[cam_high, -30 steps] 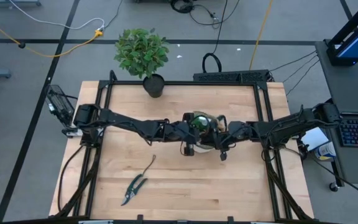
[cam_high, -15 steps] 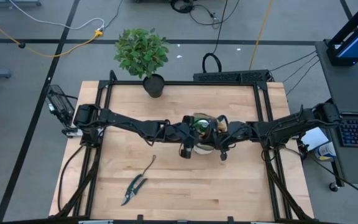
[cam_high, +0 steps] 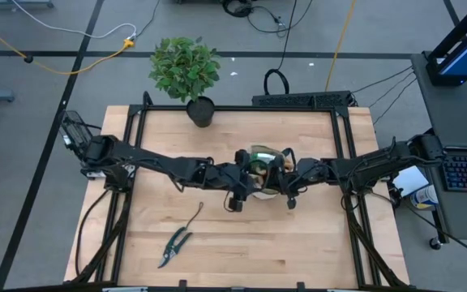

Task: Pick & Place Garden tools in Gardening bag
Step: Put the brown hand rake into the light brown gardening bag

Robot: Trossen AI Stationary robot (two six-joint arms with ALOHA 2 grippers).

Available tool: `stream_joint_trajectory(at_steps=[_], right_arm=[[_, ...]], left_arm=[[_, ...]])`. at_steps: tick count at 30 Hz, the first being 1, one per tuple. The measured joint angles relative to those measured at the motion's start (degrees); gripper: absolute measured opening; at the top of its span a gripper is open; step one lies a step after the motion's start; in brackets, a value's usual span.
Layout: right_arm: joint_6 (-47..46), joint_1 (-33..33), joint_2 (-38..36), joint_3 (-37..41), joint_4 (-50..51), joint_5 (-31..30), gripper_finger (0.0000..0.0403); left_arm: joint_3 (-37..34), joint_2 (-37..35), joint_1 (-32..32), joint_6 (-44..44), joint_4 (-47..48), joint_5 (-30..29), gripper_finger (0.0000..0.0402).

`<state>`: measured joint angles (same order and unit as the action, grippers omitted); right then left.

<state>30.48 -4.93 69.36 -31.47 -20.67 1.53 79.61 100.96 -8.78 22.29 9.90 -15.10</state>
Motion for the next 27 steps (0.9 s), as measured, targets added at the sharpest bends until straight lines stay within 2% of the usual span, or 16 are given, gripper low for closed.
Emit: stream_joint_trajectory(at_steps=[4, 9, 11, 24, 27], right_arm=[[0.1, 0.0, 0.0, 0.0, 0.0, 0.0, 0.0002], [0.1, 0.0, 0.0, 0.0, 0.3, 0.0, 0.0002], [0.1, 0.0, 0.0, 0.0, 0.1, 0.0, 0.0002], [-0.2, 0.0, 0.0, 0.0, -0.8, 0.0, 0.0002], [-0.2, 0.0, 0.0, 0.0, -0.9, 0.0, 0.0002]], left_arm=[[-0.1, -2.5, -0.4, -2.2, 7.9, -0.2, 0.0225], [-0.2, -2.5, -0.7, -12.1, 16.1, -0.2, 0.0225], [-0.4, -1.7, -0.6, -15.2, 15.9, -0.2, 0.0225], [-1.7, 0.6, 0.4, -20.1, 13.1, 0.1, 0.0225], [-1.6, 1.2, 1.0, -20.5, 12.2, 0.0, 0.0214]])
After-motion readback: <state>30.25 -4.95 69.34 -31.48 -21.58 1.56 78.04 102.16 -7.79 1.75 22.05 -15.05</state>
